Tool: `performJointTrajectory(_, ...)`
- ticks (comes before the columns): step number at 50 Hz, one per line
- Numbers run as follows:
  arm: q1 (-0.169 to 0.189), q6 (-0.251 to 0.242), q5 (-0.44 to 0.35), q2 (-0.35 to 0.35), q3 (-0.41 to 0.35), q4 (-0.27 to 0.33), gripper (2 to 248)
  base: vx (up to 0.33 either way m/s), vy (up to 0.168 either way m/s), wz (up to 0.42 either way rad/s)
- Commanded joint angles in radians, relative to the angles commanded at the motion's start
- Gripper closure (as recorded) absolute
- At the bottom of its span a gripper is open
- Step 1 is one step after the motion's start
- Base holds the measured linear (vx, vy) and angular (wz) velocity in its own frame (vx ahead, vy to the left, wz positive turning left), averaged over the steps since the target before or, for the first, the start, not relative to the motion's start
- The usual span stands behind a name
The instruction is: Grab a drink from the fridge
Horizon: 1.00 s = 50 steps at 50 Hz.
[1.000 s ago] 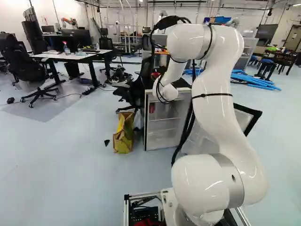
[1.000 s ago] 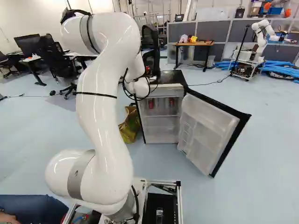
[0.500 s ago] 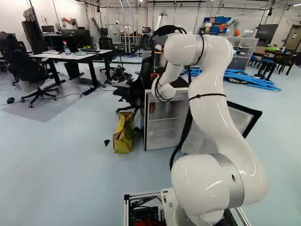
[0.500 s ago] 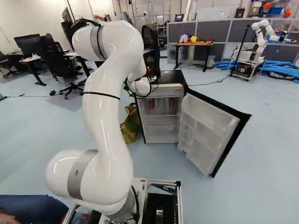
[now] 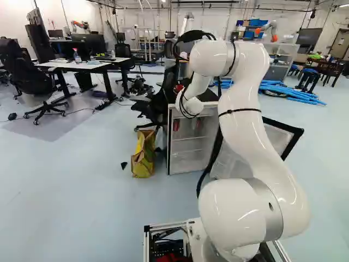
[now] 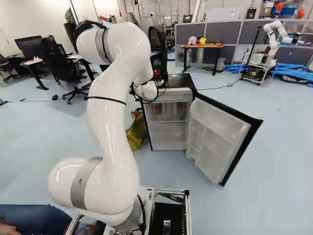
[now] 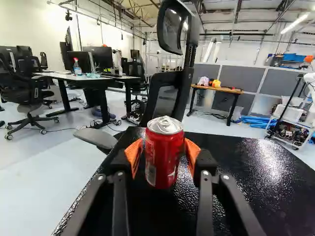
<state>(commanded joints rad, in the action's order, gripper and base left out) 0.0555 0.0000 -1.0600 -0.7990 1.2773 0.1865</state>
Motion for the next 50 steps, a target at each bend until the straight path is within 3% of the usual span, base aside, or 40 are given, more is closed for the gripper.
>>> performJointTrajectory(2, 0.000, 0.000, 0.000, 0.000, 0.000, 0.000, 116, 0.000, 0.000, 0.000)
performJointTrajectory(3, 0.000, 0.000, 0.000, 0.000, 0.000, 0.000, 82, 0.000, 0.000, 0.000)
performJointTrajectory(8, 0.000, 0.000, 0.000, 0.000, 0.000, 0.000, 82, 0.000, 0.000, 0.000)
performJointTrajectory(9, 0.000, 0.000, 0.000, 0.000, 0.000, 0.000, 45, 0.000, 0.000, 0.000)
performJointTrajectory(13, 0.000, 0.000, 0.000, 0.002, -0.003, 0.000, 45, 0.000, 0.000, 0.000)
performJointTrajectory(14, 0.000, 0.000, 0.000, 0.003, -0.004, 0.000, 8, 0.000, 0.000, 0.000)
performJointTrajectory(50, 0.004, 0.000, 0.000, 0.152, -0.214, 0.000, 3, 0.000, 0.000, 0.000)
